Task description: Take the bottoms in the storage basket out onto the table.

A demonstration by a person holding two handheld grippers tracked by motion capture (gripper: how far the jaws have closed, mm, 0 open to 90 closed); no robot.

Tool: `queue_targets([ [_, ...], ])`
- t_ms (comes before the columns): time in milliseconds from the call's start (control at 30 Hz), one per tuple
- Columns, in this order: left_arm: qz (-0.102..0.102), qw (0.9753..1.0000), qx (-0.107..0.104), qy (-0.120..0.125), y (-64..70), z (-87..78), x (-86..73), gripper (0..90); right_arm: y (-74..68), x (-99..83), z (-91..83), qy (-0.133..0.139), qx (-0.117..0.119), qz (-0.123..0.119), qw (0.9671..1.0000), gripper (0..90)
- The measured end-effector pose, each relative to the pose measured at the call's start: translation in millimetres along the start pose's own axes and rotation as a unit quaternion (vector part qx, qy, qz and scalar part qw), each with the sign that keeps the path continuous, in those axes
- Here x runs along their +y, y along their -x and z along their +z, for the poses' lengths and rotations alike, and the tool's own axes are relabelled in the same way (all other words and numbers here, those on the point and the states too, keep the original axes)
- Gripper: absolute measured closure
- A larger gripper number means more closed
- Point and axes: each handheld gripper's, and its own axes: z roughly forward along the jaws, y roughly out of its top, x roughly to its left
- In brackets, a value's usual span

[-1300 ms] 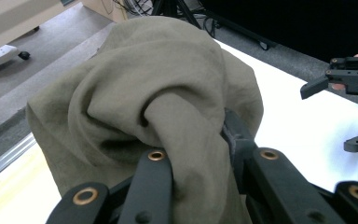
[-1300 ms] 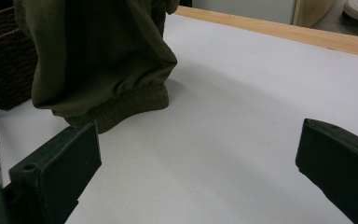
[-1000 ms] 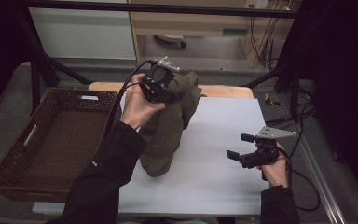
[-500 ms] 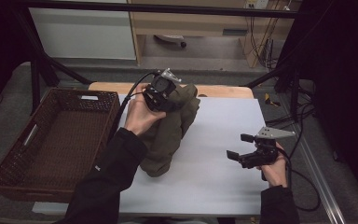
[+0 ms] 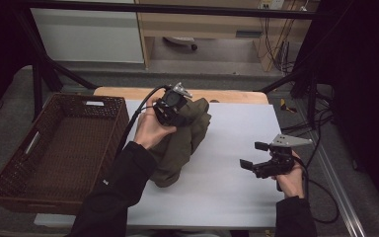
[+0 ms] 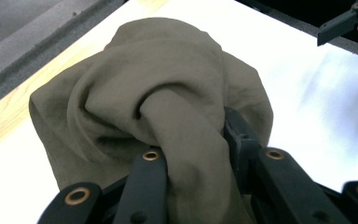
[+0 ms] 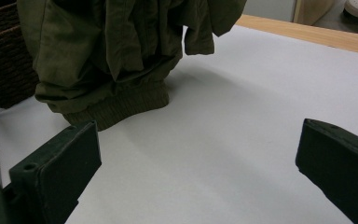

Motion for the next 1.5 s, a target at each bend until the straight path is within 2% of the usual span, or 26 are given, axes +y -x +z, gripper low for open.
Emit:
queue_targets([
  [500,-0.003,0.9998,-0.005,-0.021,1.9,19.6,-16.0,70.8,0.0,0.0,-0.2,0.000,0.000,0.000,1.0000,0.6],
  [733,-0.007,0.9995,-0.005,-0.031,1.5,25.5,-21.1,66.7,0.0,-0.1,0.1,-0.001,0.000,-0.001,1.0000,0.6],
  [933,-0.013,0.9993,-0.007,-0.033,0.6,26.8,-23.7,55.0,-0.1,0.0,0.0,0.000,0.000,0.000,1.0000,0.6],
  [1100,-0.009,0.9993,0.010,-0.035,-0.1,25.3,-24.7,37.5,-0.1,0.0,-0.2,0.000,0.000,0.000,1.0000,0.6],
  [1167,-0.007,0.9993,0.014,-0.034,-0.1,24.2,-25.4,34.5,-0.1,0.0,-0.2,0.000,0.000,0.000,1.0000,0.6],
  [1400,-0.015,0.9994,0.005,-0.030,-2.7,18.2,-26.7,21.2,-0.2,0.0,0.2,0.000,0.000,0.001,1.0000,0.6],
  [1500,-0.017,0.9993,-0.003,-0.032,-3.4,16.7,-27.5,18.7,-0.3,0.1,-0.1,0.000,0.000,0.001,1.0000,0.6],
])
